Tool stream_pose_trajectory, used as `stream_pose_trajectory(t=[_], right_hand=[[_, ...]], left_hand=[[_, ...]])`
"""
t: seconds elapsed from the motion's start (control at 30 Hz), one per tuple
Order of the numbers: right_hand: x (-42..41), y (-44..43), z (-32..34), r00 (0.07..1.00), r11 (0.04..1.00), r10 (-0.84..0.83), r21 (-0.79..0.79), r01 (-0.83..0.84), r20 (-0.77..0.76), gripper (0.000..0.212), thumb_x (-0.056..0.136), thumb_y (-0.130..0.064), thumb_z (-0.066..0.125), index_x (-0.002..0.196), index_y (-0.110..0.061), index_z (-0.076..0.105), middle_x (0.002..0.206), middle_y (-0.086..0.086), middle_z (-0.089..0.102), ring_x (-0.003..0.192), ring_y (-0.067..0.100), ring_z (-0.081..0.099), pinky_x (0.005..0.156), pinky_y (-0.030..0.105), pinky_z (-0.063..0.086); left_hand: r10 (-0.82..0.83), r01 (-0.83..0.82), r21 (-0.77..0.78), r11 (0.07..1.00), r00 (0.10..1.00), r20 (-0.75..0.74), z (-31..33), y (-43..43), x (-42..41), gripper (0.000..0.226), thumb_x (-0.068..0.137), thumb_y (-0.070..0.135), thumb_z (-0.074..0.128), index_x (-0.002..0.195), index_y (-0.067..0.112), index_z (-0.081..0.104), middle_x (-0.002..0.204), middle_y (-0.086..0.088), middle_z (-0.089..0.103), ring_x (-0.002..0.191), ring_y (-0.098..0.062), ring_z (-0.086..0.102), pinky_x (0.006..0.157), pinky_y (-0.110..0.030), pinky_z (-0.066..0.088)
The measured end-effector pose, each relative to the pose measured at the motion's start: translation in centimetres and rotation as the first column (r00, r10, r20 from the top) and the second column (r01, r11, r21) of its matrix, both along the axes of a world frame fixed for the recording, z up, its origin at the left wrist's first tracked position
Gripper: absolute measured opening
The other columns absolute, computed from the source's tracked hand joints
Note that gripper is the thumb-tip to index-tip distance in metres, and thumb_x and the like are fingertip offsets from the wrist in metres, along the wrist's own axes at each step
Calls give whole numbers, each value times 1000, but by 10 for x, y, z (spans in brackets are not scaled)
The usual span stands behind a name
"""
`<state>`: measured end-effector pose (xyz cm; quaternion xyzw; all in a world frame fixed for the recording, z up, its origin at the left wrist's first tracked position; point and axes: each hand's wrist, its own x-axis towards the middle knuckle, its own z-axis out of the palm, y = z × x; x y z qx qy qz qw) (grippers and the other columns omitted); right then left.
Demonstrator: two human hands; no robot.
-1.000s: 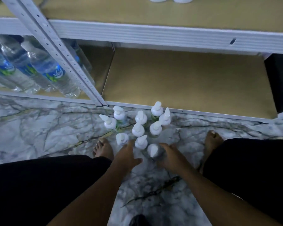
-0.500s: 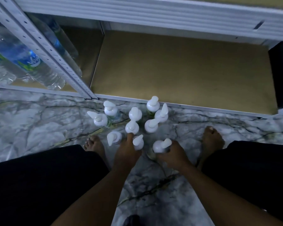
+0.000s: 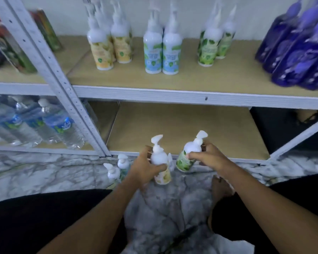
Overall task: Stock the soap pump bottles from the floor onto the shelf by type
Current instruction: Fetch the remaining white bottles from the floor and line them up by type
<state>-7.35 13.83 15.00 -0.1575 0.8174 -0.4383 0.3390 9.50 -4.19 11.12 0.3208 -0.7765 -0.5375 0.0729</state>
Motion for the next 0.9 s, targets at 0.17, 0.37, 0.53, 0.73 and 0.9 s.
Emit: stream_pose_trajectory(t=[0.17, 0.37, 0.53, 0.73, 0.9], right_hand=[[0, -15, 86, 997, 962, -43, -265, 59, 66, 58, 60, -37, 83, 114, -29, 63, 115, -3, 70, 105, 19, 68, 88, 41, 56], [5, -32, 165, 992, 860, 2, -507, 63, 127, 30, 86, -20, 72, 115, -21, 66, 120, 15, 69, 109, 33, 68, 92, 50, 54], [13, -26, 198, 996, 837, 21, -546, 32, 90, 52, 75, -36, 79, 120, -12, 67, 114, 10, 73, 108, 30, 69, 101, 51, 52], [24, -18, 184, 968, 776, -98, -591, 221, 232, 64, 67, -52, 75, 118, -14, 69, 109, 10, 75, 98, 25, 72, 93, 45, 56], [25, -12, 175, 941, 709, -61, -649, 276, 333, 53, 78, -59, 67, 117, -23, 72, 107, 10, 73, 97, 25, 69, 94, 48, 53]], left_hand=[[39, -44, -17, 999, 974, -222, 111, -29, -12, 45, 77, 15, 85, 112, 19, 55, 107, -2, 64, 92, -14, 66, 73, -26, 57], [138, -65, 181, 981, 893, -428, 210, -35, -5, 49, 71, 36, 83, 116, 28, 65, 106, -10, 73, 93, -26, 74, 79, -46, 61], [212, -41, 351, 935, 860, -463, 226, -11, -5, 41, 79, 32, 79, 113, 13, 70, 101, -12, 77, 87, -27, 75, 72, -41, 61], [227, 27, 484, 875, 859, -459, 212, 22, -18, 57, 74, 51, 69, 121, 18, 64, 108, -13, 75, 96, -31, 74, 80, -46, 60], [223, 43, 529, 847, 876, -428, 207, 27, -30, 52, 84, 48, 71, 125, 22, 54, 113, -18, 70, 94, -39, 74, 78, -54, 60]])
